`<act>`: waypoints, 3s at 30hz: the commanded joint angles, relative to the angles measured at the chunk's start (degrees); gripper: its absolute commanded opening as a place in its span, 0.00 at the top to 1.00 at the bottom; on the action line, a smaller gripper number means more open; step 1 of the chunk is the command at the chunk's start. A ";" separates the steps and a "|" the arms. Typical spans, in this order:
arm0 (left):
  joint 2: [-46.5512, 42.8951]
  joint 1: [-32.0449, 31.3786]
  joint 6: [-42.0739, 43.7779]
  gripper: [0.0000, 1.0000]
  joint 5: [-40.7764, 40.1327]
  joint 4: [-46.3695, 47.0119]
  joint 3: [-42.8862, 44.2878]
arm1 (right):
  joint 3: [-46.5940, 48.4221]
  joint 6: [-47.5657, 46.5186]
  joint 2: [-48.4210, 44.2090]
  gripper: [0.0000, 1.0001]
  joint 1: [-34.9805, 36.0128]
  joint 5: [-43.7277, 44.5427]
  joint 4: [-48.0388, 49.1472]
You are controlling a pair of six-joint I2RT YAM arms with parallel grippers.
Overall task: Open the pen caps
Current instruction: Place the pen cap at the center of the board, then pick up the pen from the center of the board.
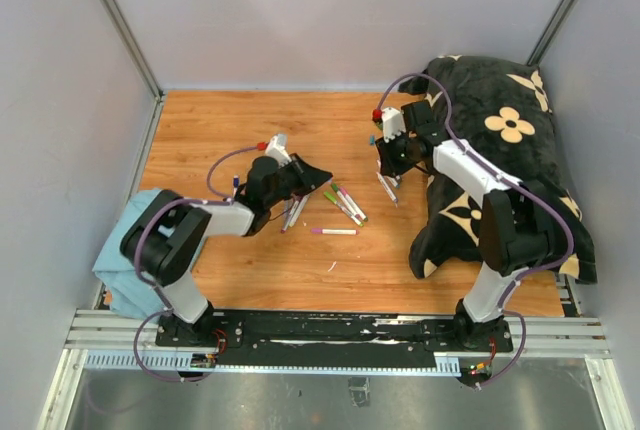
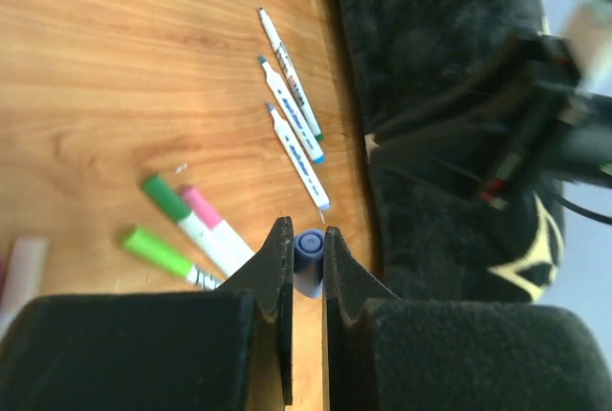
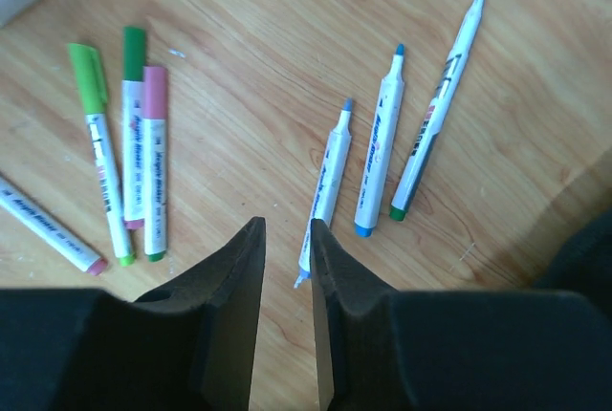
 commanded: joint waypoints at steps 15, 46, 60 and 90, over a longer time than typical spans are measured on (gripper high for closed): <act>45.96 -7.64 11.10 1.00 -25.56 -69.86 80.54 | -0.09 -2.16 -11.99 0.71 -8.36 -12.76 -2.13; 20.66 -7.42 20.22 0.58 -17.18 -57.35 63.07 | -2.07 -3.71 -15.41 0.65 -10.13 -21.15 -1.55; -27.37 -6.85 27.21 0.13 7.68 -18.05 -3.14 | -8.33 -5.69 -20.56 0.55 -8.85 -38.93 3.23; -48.86 -6.63 17.44 0.03 -5.38 -12.64 -28.27 | 0.79 -7.76 3.91 0.50 12.63 -1.50 -5.57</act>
